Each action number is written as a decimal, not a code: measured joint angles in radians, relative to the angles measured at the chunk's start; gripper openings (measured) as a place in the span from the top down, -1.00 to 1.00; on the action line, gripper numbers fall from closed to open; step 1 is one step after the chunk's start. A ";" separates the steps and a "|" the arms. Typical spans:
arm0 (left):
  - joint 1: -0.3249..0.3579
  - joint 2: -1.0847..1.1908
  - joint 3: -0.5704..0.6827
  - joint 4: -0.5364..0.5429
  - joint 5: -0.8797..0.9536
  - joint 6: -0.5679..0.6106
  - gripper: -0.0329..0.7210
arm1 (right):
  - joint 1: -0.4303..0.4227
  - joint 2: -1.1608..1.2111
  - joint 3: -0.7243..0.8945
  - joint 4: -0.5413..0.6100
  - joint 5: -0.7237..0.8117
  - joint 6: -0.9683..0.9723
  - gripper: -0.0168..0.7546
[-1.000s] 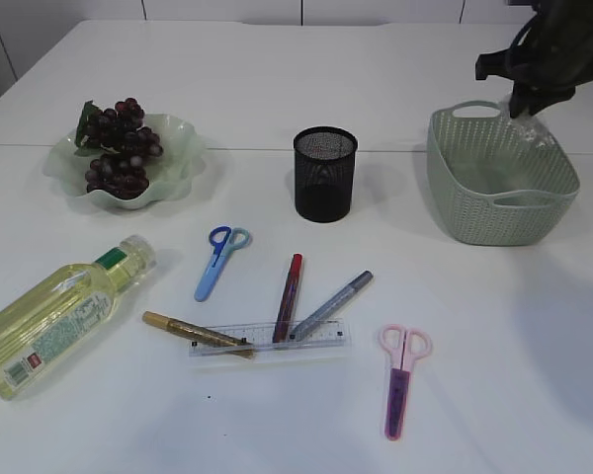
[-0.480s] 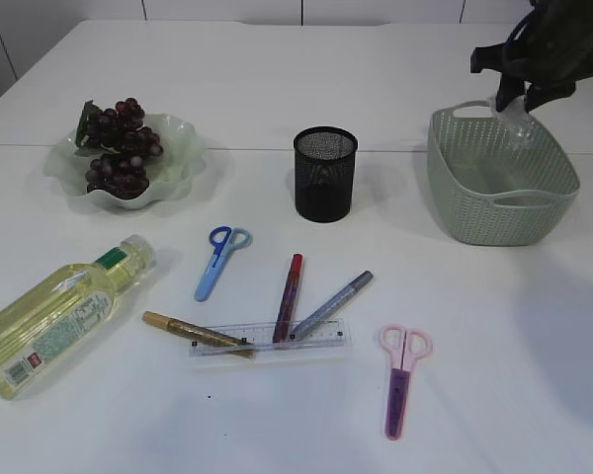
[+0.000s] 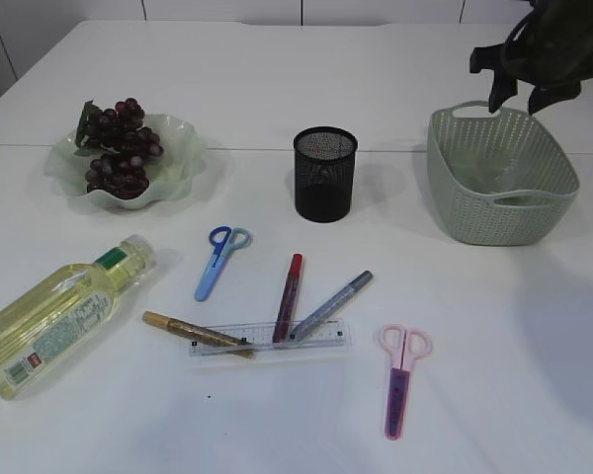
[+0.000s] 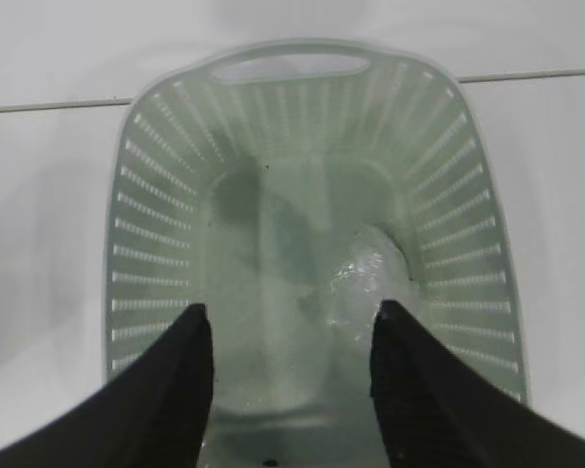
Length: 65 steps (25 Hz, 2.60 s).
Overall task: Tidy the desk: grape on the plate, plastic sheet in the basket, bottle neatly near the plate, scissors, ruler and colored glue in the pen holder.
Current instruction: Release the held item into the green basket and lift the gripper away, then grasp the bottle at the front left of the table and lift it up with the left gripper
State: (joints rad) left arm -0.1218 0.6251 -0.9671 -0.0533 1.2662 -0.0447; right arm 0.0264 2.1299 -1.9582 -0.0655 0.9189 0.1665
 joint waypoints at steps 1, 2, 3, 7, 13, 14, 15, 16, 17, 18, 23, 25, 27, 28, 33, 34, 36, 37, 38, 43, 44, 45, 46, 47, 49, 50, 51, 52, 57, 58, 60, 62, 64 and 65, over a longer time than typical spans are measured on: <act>0.000 0.000 0.000 0.000 0.000 0.000 -0.07 | 0.000 0.000 0.000 0.007 0.014 0.000 -0.14; 0.000 0.000 0.000 0.000 0.000 0.000 -0.07 | 0.000 0.000 0.000 0.011 0.030 0.000 -0.14; 0.000 0.000 0.000 0.000 0.000 0.000 -0.07 | 0.000 0.000 0.000 0.012 0.046 0.000 -0.14; 0.000 0.000 0.000 0.000 0.000 0.000 -0.07 | 0.000 0.000 0.000 0.014 0.146 0.000 -0.14; 0.000 0.000 0.000 0.000 0.000 0.000 -0.07 | 0.000 0.000 0.000 0.015 0.293 0.000 -0.14; 0.000 0.000 0.000 0.000 -0.003 0.000 -0.07 | 0.000 0.000 0.000 0.015 0.302 0.000 -0.14; 0.000 0.000 0.000 0.000 -0.011 0.000 -0.07 | 0.000 0.000 0.000 0.016 0.304 0.000 -0.14; 0.000 0.000 0.000 0.000 -0.020 0.000 -0.07 | 0.000 0.000 0.000 0.020 0.304 0.000 -0.14; 0.000 0.000 0.000 0.002 -0.028 0.000 -0.07 | 0.000 0.000 0.000 0.024 0.306 0.000 -0.14; 0.000 0.000 0.000 0.002 -0.032 0.000 -0.07 | 0.000 0.000 0.000 0.032 0.306 0.000 -0.14; 0.000 0.000 0.000 0.015 -0.043 0.000 -0.07 | 0.000 -0.009 0.000 0.079 0.309 -0.032 -0.14; 0.000 0.000 0.001 0.021 -0.043 0.000 -0.07 | 0.000 -0.029 0.000 0.092 0.309 -0.052 -0.14; 0.000 0.000 0.001 0.022 -0.034 0.000 -0.07 | 0.000 -0.057 0.000 0.097 0.310 -0.059 -0.14; 0.000 0.000 0.001 0.022 -0.025 0.000 -0.07 | 0.000 -0.072 0.000 0.098 0.311 -0.059 -0.14; 0.000 0.000 0.001 0.022 -0.004 0.010 -0.07 | 0.000 -0.188 0.013 0.121 0.317 -0.062 -0.14; 0.000 0.000 0.001 0.022 -0.003 0.017 -0.07 | 0.000 -0.222 0.033 0.128 0.317 -0.062 -0.14; 0.000 0.000 0.001 0.020 -0.001 0.031 -0.08 | 0.000 -0.290 0.089 0.148 0.317 -0.063 -0.14; 0.000 0.000 0.001 0.013 -0.001 0.038 -0.08 | 0.000 -0.334 0.134 0.150 0.317 -0.063 -0.14; 0.000 0.000 0.001 0.006 -0.001 0.045 -0.09 | 0.000 -0.366 0.170 0.150 0.317 -0.063 -0.14; 0.000 0.033 0.001 -0.065 -0.007 0.081 -0.10 | 0.000 -0.534 0.388 0.152 0.321 -0.063 -0.14; 0.000 0.045 0.001 -0.085 -0.007 0.093 -0.11 | 0.000 -0.568 0.435 0.152 0.321 -0.063 -0.14; 0.000 0.057 0.001 -0.100 -0.012 0.106 -0.12 | 0.000 -0.602 0.482 0.152 0.321 -0.063 -0.14; 0.000 0.071 0.001 -0.118 -0.018 0.122 -0.13 | 0.000 -0.635 0.521 0.152 0.323 -0.063 -0.14; 0.000 0.085 0.001 -0.133 -0.025 0.138 -0.15 | 0.000 -0.661 0.567 0.150 0.323 -0.063 -0.14; 0.000 0.110 0.001 -0.154 -0.054 0.168 -0.21 | 0.000 -0.717 0.656 0.140 0.323 -0.063 -0.14; 0.000 0.123 0.001 -0.164 -0.069 0.180 -0.26 | 0.000 -0.749 0.690 0.132 0.323 -0.063 -0.15; 0.000 0.139 0.001 -0.171 -0.087 0.193 -0.31 | 0.000 -0.771 0.728 0.126 0.323 -0.063 -0.16; 0.000 0.153 0.001 -0.181 -0.104 0.205 -0.37 | 0.000 -0.795 0.763 0.122 0.323 -0.063 -0.18; 0.000 0.271 0.001 -0.207 -0.134 0.278 -0.55 | 0.000 -0.860 0.875 0.128 0.323 -0.063 -0.24; -0.003 0.301 0.001 -0.207 -0.140 0.290 -0.56 | 0.000 -0.865 0.888 0.136 0.323 -0.066 -0.25; -0.015 0.366 -0.013 -0.207 -0.155 0.312 -0.57 | 0.000 -0.869 0.899 0.169 0.323 -0.071 -0.25; -0.023 0.448 -0.056 -0.207 -0.157 0.338 -0.58 | 0.000 -0.869 0.901 0.204 0.323 -0.077 -0.25; -0.025 0.531 -0.113 -0.207 -0.157 0.350 -0.58 | 0.000 -0.871 0.902 0.237 0.323 -0.103 -0.26; -0.025 0.579 -0.147 -0.207 -0.156 0.361 -0.58 | 0.000 -0.871 0.902 0.248 0.323 -0.120 -0.26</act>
State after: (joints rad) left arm -0.1467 1.2045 -1.1138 -0.2600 1.1107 0.3159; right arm 0.0264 1.2592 -1.0565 0.1826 1.2420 0.0464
